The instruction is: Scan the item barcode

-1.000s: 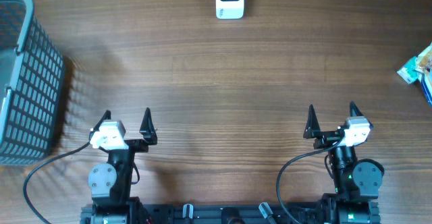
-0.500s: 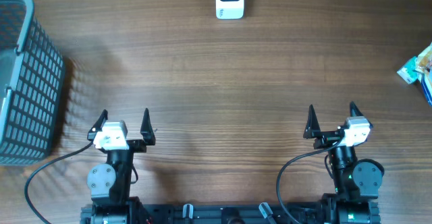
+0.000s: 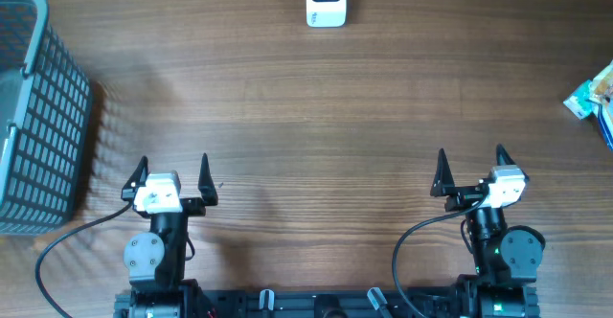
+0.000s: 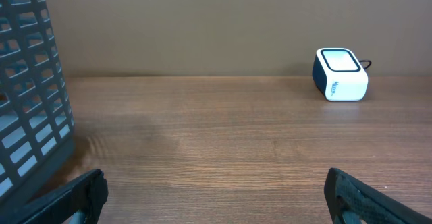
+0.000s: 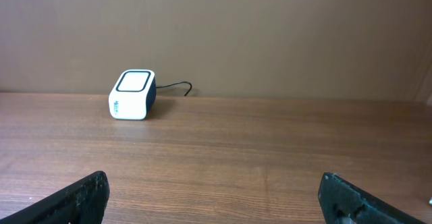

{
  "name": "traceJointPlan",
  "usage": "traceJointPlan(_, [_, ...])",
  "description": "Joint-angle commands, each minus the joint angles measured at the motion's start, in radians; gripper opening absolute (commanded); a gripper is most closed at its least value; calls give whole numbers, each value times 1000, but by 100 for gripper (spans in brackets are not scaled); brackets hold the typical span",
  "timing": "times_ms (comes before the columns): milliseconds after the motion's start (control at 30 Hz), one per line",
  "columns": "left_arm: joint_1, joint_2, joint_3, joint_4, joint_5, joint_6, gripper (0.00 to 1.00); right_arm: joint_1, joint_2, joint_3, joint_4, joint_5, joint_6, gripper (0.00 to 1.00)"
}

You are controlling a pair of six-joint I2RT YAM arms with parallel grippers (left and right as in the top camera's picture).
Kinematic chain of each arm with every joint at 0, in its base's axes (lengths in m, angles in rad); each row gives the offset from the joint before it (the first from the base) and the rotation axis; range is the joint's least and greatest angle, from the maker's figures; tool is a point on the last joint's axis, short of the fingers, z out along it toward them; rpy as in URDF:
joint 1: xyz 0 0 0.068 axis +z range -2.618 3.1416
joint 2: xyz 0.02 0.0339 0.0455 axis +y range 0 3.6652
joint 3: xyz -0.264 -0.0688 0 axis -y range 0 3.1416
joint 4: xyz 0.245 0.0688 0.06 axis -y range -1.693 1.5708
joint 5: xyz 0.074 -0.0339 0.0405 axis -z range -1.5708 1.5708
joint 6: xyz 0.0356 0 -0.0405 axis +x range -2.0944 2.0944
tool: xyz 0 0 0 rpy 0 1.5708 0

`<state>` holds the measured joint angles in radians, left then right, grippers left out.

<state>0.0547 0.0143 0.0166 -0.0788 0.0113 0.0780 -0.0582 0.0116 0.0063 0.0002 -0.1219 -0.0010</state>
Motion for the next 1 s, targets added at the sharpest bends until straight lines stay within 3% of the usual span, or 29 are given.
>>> traceJointPlan(0, [7, -11, -11, 2, -24, 19, 100, -7, -8, -1, 4, 17, 8, 100])
traceJointPlan(167, [7, -11, -11, 10, -111, -72, 100, -7, -8, -1, 4, 17, 8, 100])
traceJointPlan(967, [7, -11, -11, 5, -57, -10, 100, -7, -8, -1, 4, 17, 8, 100])
